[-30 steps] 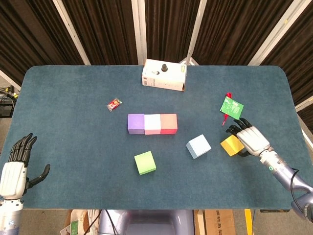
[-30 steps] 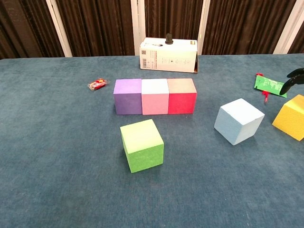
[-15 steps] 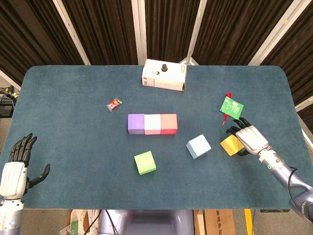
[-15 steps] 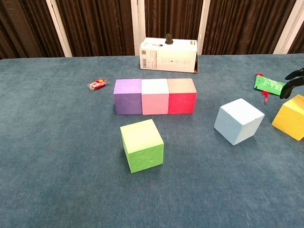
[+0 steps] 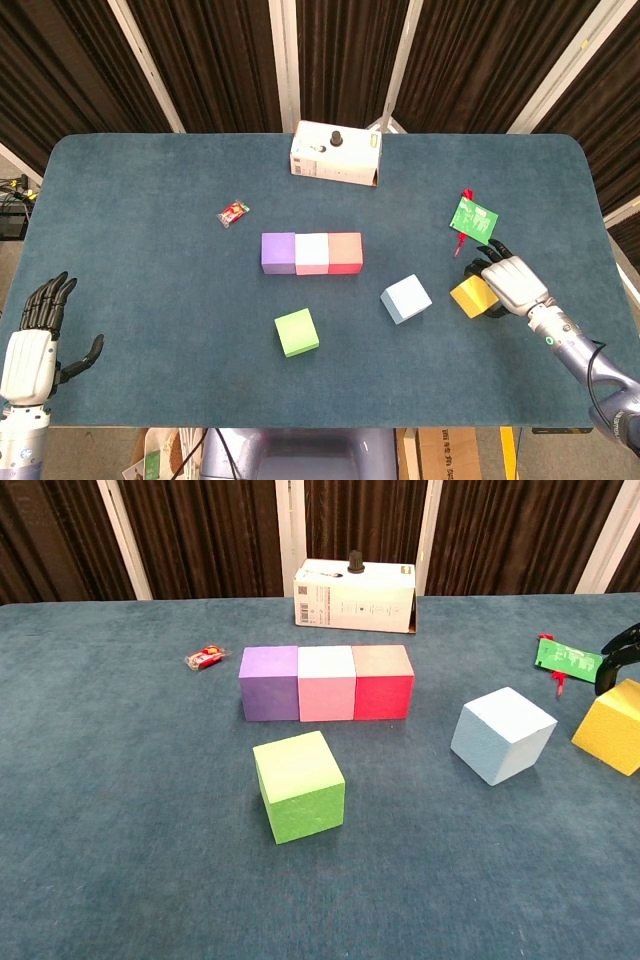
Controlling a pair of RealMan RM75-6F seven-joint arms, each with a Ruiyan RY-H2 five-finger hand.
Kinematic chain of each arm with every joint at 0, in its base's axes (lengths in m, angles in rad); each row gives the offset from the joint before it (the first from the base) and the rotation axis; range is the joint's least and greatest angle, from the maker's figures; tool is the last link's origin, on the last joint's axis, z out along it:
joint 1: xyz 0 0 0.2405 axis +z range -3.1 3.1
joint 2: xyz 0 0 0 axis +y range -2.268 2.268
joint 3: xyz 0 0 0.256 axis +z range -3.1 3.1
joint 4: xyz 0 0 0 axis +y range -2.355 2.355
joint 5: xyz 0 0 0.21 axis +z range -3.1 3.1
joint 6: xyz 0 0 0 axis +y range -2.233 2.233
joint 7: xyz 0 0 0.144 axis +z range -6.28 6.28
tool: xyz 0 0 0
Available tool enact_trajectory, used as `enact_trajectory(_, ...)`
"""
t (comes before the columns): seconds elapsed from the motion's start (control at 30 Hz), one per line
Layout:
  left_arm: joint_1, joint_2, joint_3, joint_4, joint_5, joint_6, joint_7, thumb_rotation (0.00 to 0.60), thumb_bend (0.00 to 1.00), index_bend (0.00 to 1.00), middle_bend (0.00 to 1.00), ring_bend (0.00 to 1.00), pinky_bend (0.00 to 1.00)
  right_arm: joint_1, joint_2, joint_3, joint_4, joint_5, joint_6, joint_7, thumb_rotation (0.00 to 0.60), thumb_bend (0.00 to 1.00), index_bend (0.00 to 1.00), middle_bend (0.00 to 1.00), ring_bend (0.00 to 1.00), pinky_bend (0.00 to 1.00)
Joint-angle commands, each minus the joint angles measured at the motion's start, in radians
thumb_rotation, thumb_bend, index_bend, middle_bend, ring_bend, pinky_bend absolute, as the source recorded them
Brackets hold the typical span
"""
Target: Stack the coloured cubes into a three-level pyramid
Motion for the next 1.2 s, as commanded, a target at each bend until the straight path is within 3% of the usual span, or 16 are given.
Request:
enact_trajectory(0.03, 0.001, 0.000, -0.001, -0.001, -0.001, 0.000, 0.000, 0.600, 0.41, 0.05, 0.00, 0.00, 0.00, 0.000, -0.003, -0.003, 0.006, 0.000, 0.000, 0.002, 0.600, 0.19, 0.36, 0.36, 0.13, 0.00)
enact_trajectory(0.33, 0.001, -0.002, -0.003, -0.001, -0.001, -0.002, -0.003, 0.600, 0.41, 0.06, 0.00, 0.00, 0.00, -0.002, -0.012, -0.006, 0.022, 0.002, 0.011, 0.007, 0.600, 0.20, 0.36, 0.42, 0.18, 0.00)
enact_trajectory(0.6, 0.004, -0.003, -0.007, 0.000, -0.002, 0.001, -0.003, 0.600, 0.41, 0.06, 0.00, 0.00, 0.00, -0.002, -0.008, -0.006, 0.018, 0.007, 0.014, 0.007, 0.600, 0.22, 0.46, 0.42, 0.18, 0.00)
enact_trajectory(0.9, 0.008, 0.009, -0.007, 0.002, 0.000, 0.004, 0.029, 0.600, 0.41, 0.06, 0.00, 0.00, 0.00, 0.002, 0.018, -0.002, -0.017, 0.012, 0.018, -0.001, 0.600, 0.22, 0.46, 0.42, 0.18, 0.00)
enact_trajectory(1.03, 0.007, 0.012, -0.014, 0.018, 0.007, 0.013, 0.084, 0.600, 0.41, 0.06, 0.00, 0.00, 0.00, 0.021, 0.085, 0.007, -0.106, 0.027, -0.013, -0.011, 0.600, 0.22, 0.46, 0.42, 0.18, 0.00)
enact_trajectory(1.2, 0.014, -0.007, -0.043, 0.059, 0.002, 0.055, 0.173, 0.600, 0.41, 0.06, 0.00, 0.00, 0.00, 0.063, 0.231, 0.057, -0.344, 0.118, -0.104, -0.085, 0.600, 0.23, 0.47, 0.42, 0.18, 0.00)
